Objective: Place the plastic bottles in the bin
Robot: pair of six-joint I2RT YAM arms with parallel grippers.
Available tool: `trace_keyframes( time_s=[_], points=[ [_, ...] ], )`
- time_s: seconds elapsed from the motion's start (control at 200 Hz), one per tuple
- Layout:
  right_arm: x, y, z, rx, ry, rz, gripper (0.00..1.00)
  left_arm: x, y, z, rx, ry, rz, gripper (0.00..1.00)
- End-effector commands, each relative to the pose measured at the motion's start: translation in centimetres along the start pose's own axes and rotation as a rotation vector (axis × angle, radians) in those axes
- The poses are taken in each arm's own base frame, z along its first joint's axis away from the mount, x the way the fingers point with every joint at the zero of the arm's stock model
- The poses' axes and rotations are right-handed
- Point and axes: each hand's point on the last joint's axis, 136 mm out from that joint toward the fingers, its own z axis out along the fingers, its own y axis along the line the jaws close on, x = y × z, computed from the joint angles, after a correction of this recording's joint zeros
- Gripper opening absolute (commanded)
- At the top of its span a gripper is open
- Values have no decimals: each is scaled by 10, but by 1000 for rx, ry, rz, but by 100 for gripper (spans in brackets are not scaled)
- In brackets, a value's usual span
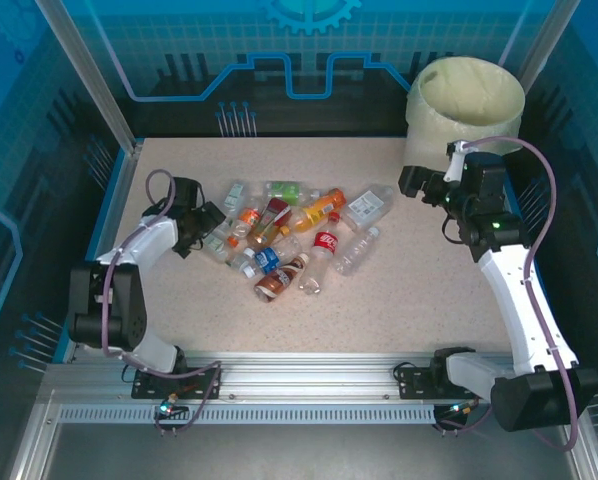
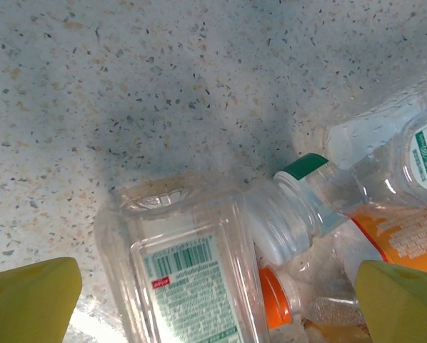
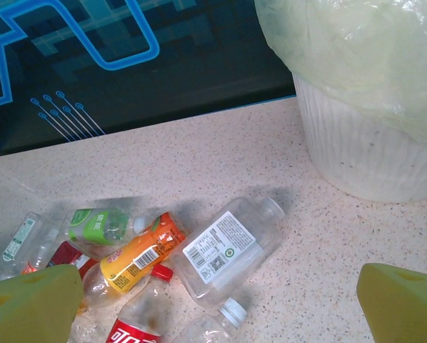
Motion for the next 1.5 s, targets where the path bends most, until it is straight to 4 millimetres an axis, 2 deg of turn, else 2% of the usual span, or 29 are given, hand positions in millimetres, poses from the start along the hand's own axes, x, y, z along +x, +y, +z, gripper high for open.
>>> trace_keyframes(
  time_s=[0.0, 0.1, 0.38, 0.54, 0.755, 0.92, 1.065, 1.201, 1.356, 1.496],
  points=[
    [-4, 3, -8, -2, -20, -7, 100, 1, 9, 3, -49, 26, 0, 99],
    [-4, 4, -10, -5, -26, -10, 100, 4, 15, 13, -80, 36, 2, 96],
    [4, 1, -4, -3, -6, -17, 100, 12, 25, 38, -115, 68, -22, 73],
    [5, 1, -2, -1, -1, -19, 100, 7, 16, 32, -59, 41, -26, 60],
    [4, 2, 2, -6, -2, -17, 100, -2, 5, 11, 11, -14, 3, 54],
    [7, 10, 8, -47, 8, -29, 100, -7, -5, -15, 96, -66, 20, 50],
    [11, 27, 14, -113, 5, -36, 100, -10, -35, -50, 317, -147, 81, 48],
    [19, 48, 22, -173, 11, -33, 100, -8, -66, -93, 502, -229, 165, 47],
    [28, 68, 28, -225, 34, -37, 100, 11, -108, -138, 660, -297, 303, 47],
    [36, 84, 32, -271, 53, 2, 100, 34, -145, -164, 780, -292, 386, 48]
  ],
)
